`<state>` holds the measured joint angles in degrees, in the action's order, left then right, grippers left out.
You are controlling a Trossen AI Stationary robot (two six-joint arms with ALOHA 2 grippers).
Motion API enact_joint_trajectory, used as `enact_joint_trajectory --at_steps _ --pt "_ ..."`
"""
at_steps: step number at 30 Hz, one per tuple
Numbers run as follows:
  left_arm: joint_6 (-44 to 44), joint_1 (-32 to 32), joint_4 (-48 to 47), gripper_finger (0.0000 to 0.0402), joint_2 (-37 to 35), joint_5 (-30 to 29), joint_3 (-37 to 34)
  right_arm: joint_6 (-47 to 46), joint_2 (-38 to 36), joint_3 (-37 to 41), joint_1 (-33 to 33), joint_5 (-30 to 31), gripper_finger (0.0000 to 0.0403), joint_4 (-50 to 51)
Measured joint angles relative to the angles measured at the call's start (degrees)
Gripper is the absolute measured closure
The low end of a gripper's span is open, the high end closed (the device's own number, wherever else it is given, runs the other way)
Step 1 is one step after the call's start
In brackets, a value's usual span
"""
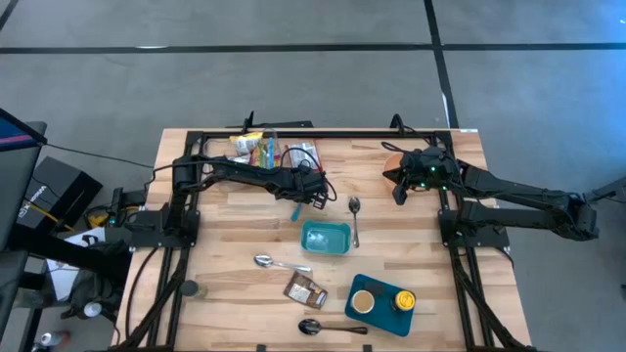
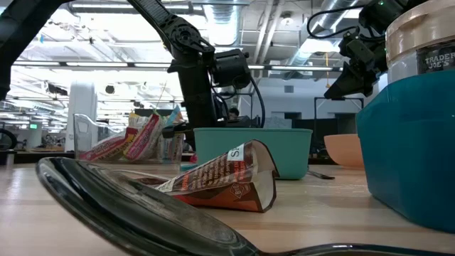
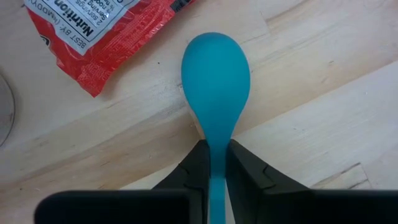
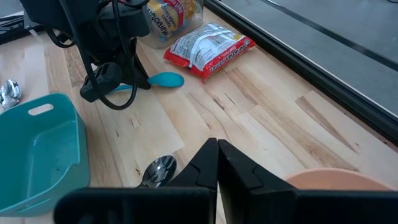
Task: Pick & Place Food Item
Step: Put the baby spoon into the green bin
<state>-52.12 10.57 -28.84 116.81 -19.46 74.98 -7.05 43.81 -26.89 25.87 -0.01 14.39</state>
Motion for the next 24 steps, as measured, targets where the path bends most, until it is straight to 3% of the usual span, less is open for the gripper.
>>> enact_joint_trajectory --at_steps 13,24 --pt "4.31 -0.07 3.61 0.0373 -0.31 -0.66 0.00 0.00 0.00 0.00 0.00 0.02 0.0403 0.00" --pt "5.70 -1.42 4.85 0.0374 -6.25 -2.16 0.00 0.00 0.00 0.00 0.00 0.02 0.0403 0.17"
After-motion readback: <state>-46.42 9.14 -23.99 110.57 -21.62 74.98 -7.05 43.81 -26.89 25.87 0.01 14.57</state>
